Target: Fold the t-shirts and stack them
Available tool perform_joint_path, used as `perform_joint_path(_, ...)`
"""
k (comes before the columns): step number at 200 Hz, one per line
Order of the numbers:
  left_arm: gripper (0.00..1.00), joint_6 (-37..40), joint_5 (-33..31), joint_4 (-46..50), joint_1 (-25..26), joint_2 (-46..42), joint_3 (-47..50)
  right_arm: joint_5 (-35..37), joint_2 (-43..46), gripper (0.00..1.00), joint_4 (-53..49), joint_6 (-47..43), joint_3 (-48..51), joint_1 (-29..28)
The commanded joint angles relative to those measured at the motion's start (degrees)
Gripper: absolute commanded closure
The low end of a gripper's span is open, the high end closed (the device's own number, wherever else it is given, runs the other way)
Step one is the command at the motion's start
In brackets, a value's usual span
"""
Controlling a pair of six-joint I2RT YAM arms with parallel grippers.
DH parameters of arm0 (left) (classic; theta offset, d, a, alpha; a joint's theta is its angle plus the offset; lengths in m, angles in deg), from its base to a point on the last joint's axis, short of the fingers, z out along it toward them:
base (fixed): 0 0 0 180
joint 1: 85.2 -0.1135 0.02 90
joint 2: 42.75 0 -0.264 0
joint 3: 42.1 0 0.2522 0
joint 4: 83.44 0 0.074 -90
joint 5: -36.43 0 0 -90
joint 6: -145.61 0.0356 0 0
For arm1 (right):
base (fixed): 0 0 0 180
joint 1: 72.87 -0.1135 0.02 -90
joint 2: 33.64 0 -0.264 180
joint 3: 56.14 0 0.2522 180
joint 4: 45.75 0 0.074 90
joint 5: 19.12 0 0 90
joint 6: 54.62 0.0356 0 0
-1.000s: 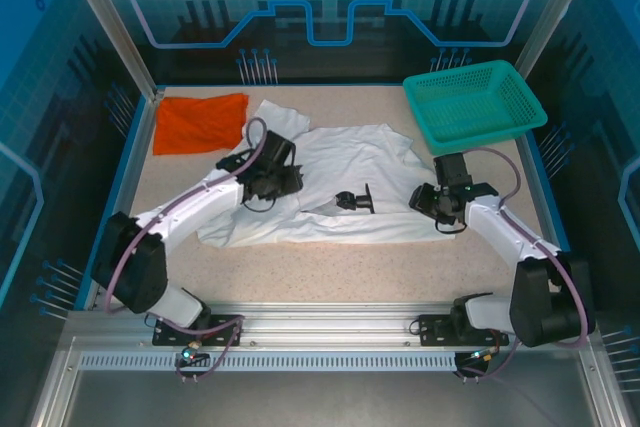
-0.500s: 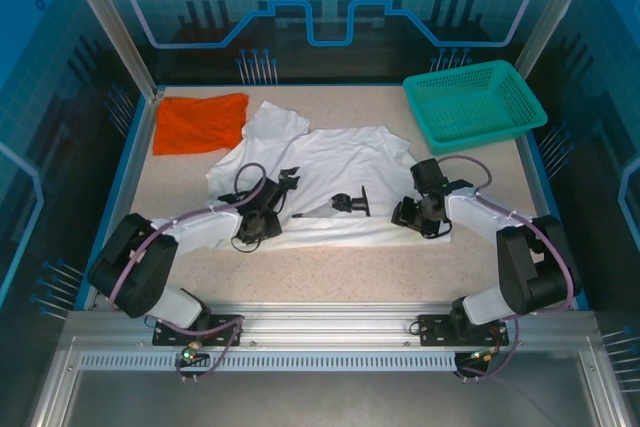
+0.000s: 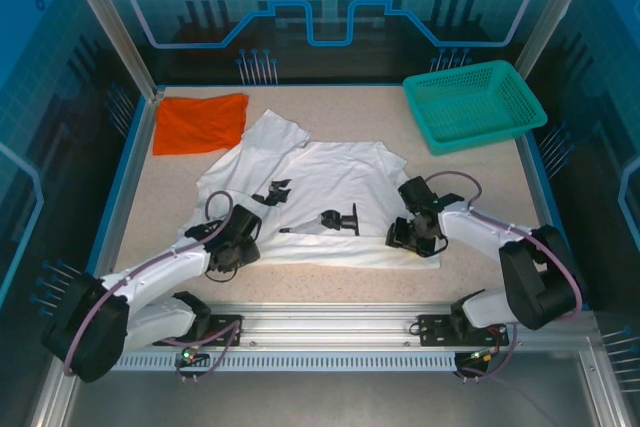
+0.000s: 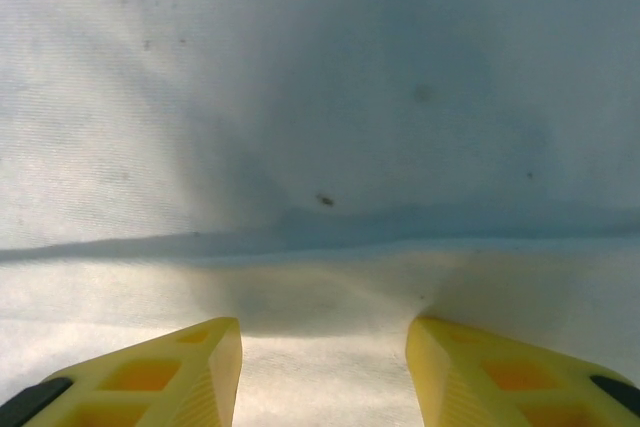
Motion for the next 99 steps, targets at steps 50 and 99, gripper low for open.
perform_joint_path(50,0.53,-6.5,3.4,3.7,5.8,-4.5,3.1,-2.7,14.1,0.49,-10.8,9.8,8.5,-2.4)
perform_joint_path(99,0.46,-4.8,1.4,11.0,7.7,-8.3,-6.4,3.4,25.7,0.43,-17.4,10.6,4.9,-0.9)
